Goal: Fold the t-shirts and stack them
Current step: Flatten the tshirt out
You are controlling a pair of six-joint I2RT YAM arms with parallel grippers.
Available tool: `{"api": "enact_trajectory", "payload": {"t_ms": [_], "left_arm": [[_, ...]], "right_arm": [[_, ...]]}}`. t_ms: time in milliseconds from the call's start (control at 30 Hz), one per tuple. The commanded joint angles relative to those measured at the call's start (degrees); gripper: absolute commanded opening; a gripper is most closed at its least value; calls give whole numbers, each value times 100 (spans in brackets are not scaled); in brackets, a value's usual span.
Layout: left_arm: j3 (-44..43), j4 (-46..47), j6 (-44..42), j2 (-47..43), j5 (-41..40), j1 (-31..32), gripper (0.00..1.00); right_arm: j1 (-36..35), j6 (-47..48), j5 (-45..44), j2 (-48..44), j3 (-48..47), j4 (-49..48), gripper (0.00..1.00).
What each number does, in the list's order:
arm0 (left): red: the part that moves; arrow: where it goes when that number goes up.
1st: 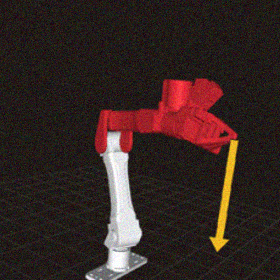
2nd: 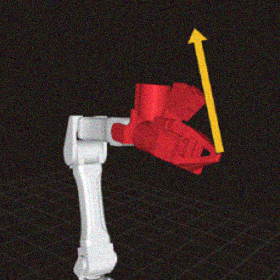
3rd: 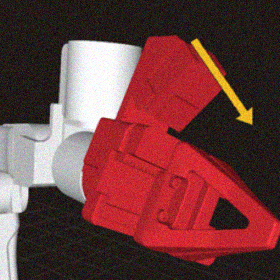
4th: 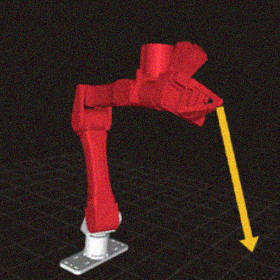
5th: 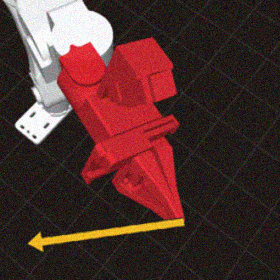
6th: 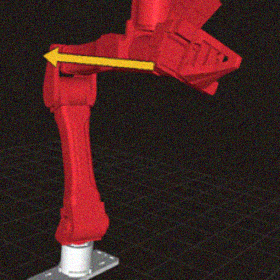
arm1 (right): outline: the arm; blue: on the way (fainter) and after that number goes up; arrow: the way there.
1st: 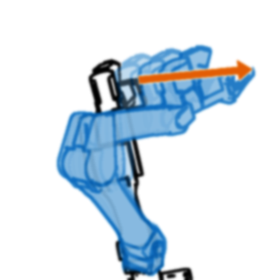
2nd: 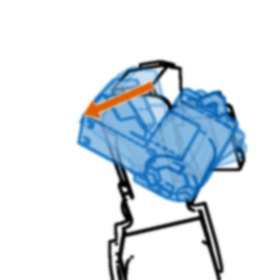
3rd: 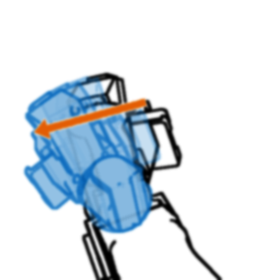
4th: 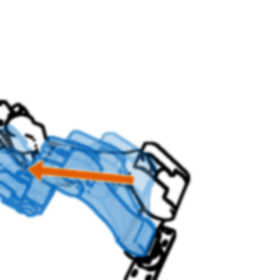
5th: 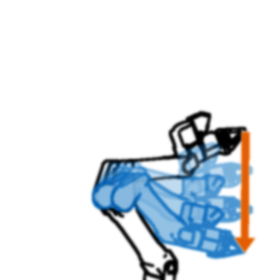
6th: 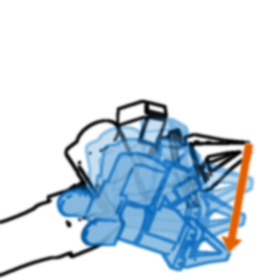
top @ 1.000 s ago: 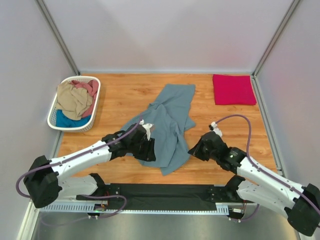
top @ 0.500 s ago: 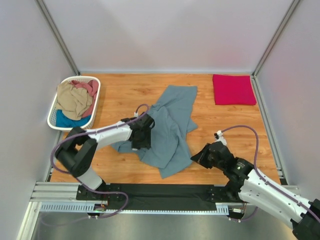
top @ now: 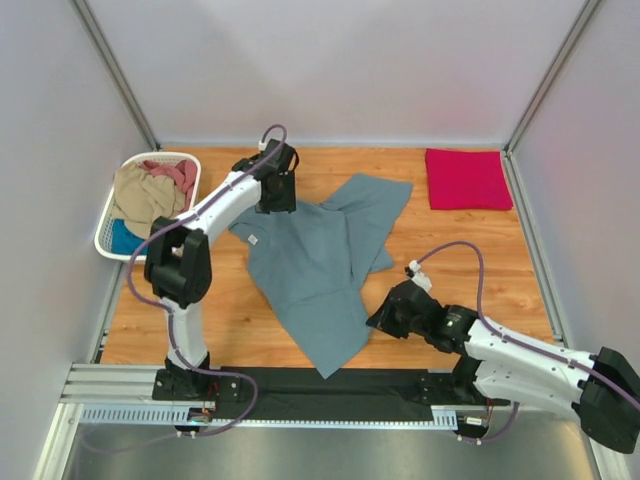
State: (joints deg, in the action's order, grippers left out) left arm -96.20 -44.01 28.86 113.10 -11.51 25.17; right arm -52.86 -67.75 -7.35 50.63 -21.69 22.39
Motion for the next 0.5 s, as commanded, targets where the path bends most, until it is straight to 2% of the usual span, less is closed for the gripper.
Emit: {"api": "enact_trajectory", "payload": {"t_ms": [0, 67, 100, 133, 200, 267, 333, 467], "left_arm": [[894, -434, -207, -1428, -159, 400, 63], [1750, -241, 13, -2351, 7, 759, 63], [2589, -74, 310, -2641, 191, 935, 63], [2963, -3, 470, -3114, 280, 1355, 63], [3788, 85, 1073, -3433, 595, 1831, 62], [4134, 103, 1497, -3689, 702, 2639, 60], [4355, -29, 2095, -3769, 414, 3324, 60], [4821, 383, 2528, -3638, 308, 3416, 59]], "right_arm": [[-40, -46, -337, 192, -475, -297, 25], [-40, 59, -407, 280, -607, -244, 30], [-40, 103, -442, 298, -765, -157, 35], [-31, 234, -538, 316, -888, 35, 36], [-40, 367, -652, 316, -1082, 291, 39], [-31, 577, -846, 255, -1354, 651, 40], [-31, 683, -1039, 149, -1521, 888, 41], [-31, 807, -1163, -490, -1540, 1065, 40]]}}
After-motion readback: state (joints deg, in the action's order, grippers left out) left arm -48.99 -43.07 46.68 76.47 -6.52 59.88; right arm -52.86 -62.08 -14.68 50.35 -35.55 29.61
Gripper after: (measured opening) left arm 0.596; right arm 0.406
